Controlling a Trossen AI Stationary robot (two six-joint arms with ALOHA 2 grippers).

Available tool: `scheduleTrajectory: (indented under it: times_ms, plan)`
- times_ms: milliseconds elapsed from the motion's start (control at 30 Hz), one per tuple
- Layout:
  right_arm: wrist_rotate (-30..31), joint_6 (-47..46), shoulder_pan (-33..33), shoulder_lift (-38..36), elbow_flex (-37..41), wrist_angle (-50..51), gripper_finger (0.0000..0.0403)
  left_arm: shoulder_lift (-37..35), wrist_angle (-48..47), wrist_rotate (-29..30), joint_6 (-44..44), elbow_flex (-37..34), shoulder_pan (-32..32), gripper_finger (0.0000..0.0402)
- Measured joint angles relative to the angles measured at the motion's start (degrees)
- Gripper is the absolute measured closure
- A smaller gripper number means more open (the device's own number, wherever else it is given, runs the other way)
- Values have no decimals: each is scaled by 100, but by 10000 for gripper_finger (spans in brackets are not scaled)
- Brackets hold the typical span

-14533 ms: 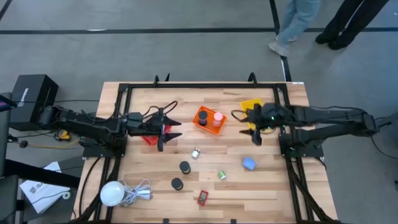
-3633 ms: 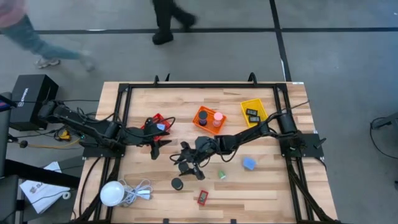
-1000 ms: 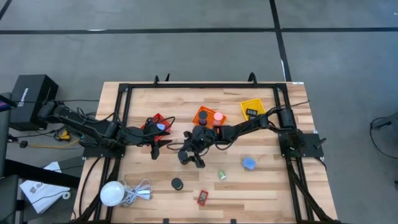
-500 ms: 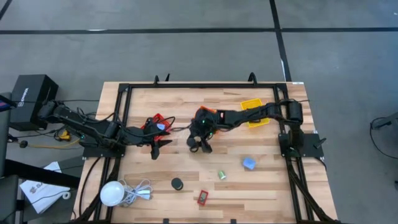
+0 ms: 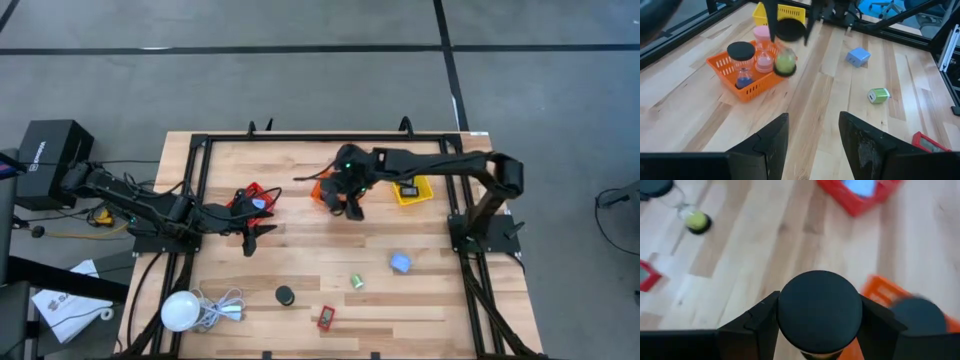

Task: Pick & Place Office items
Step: Put the top black hourglass into the orange basket

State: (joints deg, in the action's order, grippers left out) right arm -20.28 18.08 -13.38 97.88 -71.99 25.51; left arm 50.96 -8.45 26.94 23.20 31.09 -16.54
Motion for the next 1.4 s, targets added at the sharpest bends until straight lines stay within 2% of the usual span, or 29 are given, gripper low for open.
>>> scheduleTrajectory:
  times_ms: [267, 400, 567, 733, 800, 1000, 1200, 1400]
  plan:
    - [473, 53, -128, -519, -7, 578, 185, 0, 8, 0, 17, 0, 0, 234]
    - [540, 54, -144, -475, 15, 622, 202, 0, 29, 0, 18, 0, 0, 234]
    - [878, 16, -176, -266, 203, 636, 201, -2, 56, 0, 20, 0, -2, 234]
    - [899, 33, -180, -79, 221, 452, 186, -2, 93, 2, 14, 0, 0, 234]
    - [901, 64, -180, 44, 186, 188, 189, 0, 98, -2, 11, -2, 0, 234]
    - [973, 97, -213, 294, 200, 256, 200, -2, 131, 0, 15, -2, 0, 234]
    - [989, 205, -217, 377, 203, 34, 171, 0, 144, 0, 15, -2, 0, 234]
    - [991, 296, -271, 375, 201, -470, 203, 0, 162, 0, 15, -2, 0, 234]
